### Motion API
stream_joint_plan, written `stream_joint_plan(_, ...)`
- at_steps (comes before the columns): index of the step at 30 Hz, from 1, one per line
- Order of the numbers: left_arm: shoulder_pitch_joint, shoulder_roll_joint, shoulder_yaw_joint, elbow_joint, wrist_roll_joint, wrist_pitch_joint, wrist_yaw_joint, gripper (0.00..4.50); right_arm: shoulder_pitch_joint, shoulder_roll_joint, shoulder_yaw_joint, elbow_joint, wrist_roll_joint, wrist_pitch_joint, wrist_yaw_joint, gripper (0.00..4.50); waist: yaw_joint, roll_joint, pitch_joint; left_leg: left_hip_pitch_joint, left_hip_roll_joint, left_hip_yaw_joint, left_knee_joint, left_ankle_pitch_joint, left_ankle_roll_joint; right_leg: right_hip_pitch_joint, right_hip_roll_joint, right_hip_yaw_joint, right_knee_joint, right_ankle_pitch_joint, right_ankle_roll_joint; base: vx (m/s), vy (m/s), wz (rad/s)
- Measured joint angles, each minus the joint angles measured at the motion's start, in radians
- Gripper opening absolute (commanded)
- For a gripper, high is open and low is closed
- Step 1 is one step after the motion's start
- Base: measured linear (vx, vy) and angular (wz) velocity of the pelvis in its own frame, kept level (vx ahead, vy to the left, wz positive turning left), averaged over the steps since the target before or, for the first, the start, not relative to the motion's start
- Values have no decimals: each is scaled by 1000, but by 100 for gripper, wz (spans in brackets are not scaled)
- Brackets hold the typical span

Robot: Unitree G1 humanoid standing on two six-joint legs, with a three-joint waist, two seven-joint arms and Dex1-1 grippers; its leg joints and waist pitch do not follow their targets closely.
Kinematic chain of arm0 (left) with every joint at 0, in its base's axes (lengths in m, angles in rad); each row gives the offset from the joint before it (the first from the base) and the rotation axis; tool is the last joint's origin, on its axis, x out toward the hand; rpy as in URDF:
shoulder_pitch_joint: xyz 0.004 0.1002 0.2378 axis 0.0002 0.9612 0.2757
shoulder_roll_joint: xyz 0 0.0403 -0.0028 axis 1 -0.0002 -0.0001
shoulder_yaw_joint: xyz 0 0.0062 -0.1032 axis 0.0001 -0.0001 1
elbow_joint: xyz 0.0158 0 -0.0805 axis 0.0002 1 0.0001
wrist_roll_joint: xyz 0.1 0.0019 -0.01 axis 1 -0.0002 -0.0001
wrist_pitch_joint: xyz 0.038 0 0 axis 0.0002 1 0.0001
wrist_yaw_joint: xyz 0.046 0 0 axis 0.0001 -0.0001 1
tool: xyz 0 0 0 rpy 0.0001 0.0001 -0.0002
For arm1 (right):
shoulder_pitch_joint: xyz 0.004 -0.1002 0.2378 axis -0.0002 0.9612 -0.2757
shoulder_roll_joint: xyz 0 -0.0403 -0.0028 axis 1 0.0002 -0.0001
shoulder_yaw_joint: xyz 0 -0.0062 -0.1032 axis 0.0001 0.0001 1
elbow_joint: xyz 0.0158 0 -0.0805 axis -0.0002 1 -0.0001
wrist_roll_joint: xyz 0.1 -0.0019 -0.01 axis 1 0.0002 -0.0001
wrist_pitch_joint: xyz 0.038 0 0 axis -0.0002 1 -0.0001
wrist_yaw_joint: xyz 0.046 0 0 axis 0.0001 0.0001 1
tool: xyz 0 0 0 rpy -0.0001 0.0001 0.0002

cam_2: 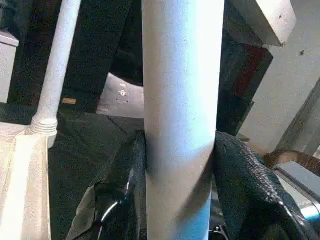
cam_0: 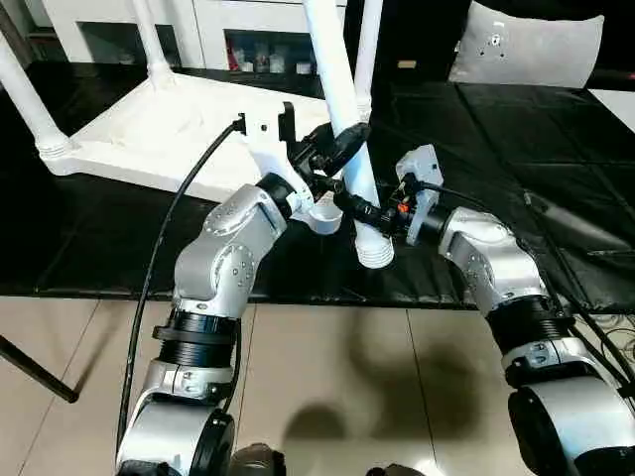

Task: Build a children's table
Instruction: Move to table

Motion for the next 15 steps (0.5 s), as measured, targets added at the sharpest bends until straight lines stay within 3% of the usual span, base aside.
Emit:
stream_joint_plan(6, 0, 0, 0, 0, 3, 0, 4, 174, 0, 1, 0, -1, -4, 4, -6, 181, 0, 0, 0, 0, 0, 0, 0, 0, 0, 0, 0, 0, 0, 0, 0, 0, 0, 0)
stream_joint_plan(9, -4, 1, 6, 5, 8, -7, 26, 174, 0, 3, -8, -5, 12, 22, 6, 251, 1, 0, 0, 0, 0, 0, 0, 0, 0, 0, 0, 0, 0, 0, 0, 0, 0, 0)
stream_joint_plan(11, -16, 0, 10, 12, 10, -11, 36, 174, 0, 3, -12, -11, 22, 24, 19, 251, 0, 0, 0, 0, 0, 0, 0, 0, 0, 0, 0, 0, 0, 0, 0, 0, 0, 0)
stream_joint_plan(13, -38, 2, 19, 22, 8, -12, 37, 174, 2, 2, -28, -37, 60, 64, 51, 288, 0, 0, 0, 0, 0, 0, 0, 0, 0, 0, 0, 0, 0, 0, 0, 0, 0, 0)
stream_joint_plan(15, -43, 12, 28, 24, 5, -9, 38, 174, 7, -7, -51, -82, 108, 107, 86, 293, 0, 0, 0, 0, 0, 0, 0, 0, 0, 0, 0, 0, 0, 0, 0, 0, 0, 0)
